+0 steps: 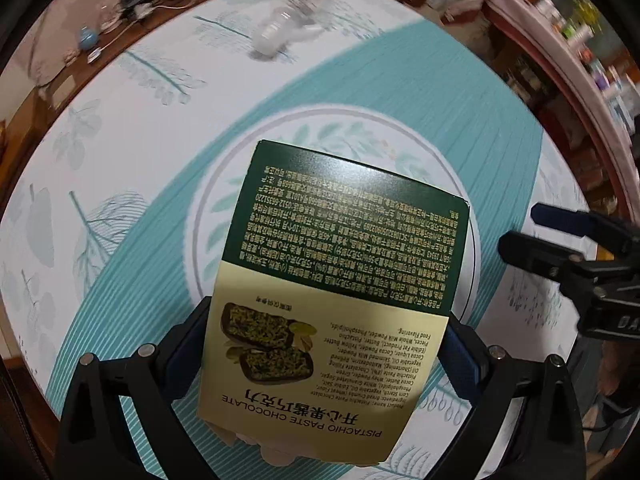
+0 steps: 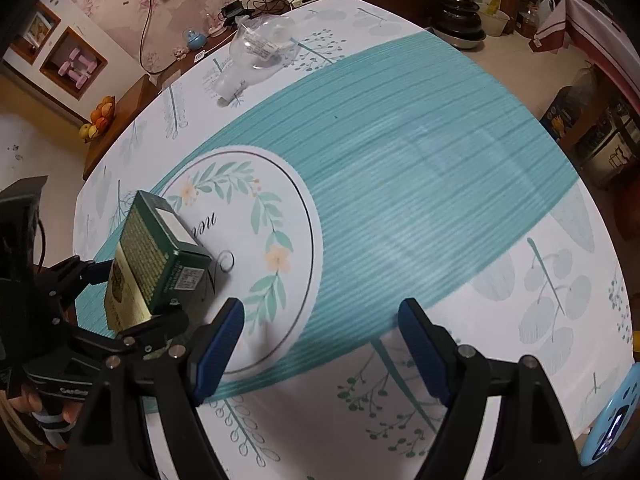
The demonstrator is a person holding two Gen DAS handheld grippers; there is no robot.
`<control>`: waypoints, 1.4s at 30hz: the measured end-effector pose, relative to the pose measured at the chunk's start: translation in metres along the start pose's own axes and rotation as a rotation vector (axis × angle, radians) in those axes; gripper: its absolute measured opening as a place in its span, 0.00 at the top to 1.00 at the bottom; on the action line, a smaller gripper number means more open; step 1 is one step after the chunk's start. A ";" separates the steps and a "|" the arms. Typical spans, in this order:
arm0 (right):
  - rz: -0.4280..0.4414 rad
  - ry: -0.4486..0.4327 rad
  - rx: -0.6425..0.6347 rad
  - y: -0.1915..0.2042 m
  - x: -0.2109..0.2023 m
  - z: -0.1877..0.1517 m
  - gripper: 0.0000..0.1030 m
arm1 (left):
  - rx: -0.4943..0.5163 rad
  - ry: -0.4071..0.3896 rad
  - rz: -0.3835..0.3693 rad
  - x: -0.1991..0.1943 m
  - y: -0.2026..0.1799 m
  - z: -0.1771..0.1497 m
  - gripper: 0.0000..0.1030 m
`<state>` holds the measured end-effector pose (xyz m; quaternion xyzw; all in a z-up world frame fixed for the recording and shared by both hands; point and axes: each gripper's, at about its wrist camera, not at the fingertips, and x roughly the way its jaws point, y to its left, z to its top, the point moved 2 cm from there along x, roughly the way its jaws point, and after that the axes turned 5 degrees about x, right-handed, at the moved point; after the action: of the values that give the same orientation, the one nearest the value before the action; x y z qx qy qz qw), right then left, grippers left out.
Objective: Collect trash
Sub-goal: 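Lift the box with the left gripper while the right reaches toward the clear plastic bottle, then close the right gripper around the clear plastic bottle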
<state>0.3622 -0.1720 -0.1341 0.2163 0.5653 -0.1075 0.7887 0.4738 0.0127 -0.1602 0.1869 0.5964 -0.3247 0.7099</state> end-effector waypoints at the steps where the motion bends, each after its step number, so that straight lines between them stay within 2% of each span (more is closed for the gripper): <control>1: 0.000 -0.003 -0.006 0.001 0.000 0.003 0.22 | -0.020 -0.016 0.004 -0.005 0.003 0.002 0.04; 6: -0.005 -0.046 -0.062 0.016 -0.005 0.033 0.23 | -0.159 -0.107 0.043 -0.034 0.026 0.012 0.04; 11: 0.002 -0.104 -0.086 0.034 -0.009 0.078 0.22 | -0.286 -0.210 0.145 -0.059 0.056 0.029 0.04; 14: -0.002 -0.141 -0.083 0.045 -0.007 0.107 0.22 | -0.340 -0.240 0.161 -0.065 0.069 0.037 0.04; 19: 0.008 -0.189 -0.006 0.062 0.006 0.159 0.22 | -0.389 -0.286 0.238 -0.065 0.092 0.055 0.04; 25: 0.008 -0.218 0.081 0.077 0.031 0.203 0.23 | -0.463 -0.296 0.272 -0.054 0.124 0.065 0.04; 29: -0.042 -0.206 0.104 0.085 0.055 0.221 0.23 | -0.513 -0.289 0.270 -0.045 0.140 0.067 0.04; 34: -0.101 -0.208 0.143 0.084 0.079 0.231 0.23 | -0.528 -0.274 0.271 -0.034 0.151 0.067 0.04; 38: -0.140 -0.187 0.154 0.085 0.090 0.231 0.24 | -0.517 -0.261 0.272 -0.029 0.150 0.065 0.04; 42: -0.142 -0.206 0.140 0.084 0.087 0.224 0.25 | -0.504 -0.258 0.268 -0.028 0.144 0.062 0.04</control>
<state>0.6158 -0.1945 -0.1375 0.2182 0.4863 -0.2236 0.8160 0.6152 0.0823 -0.1372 0.0395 0.5330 -0.0911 0.8402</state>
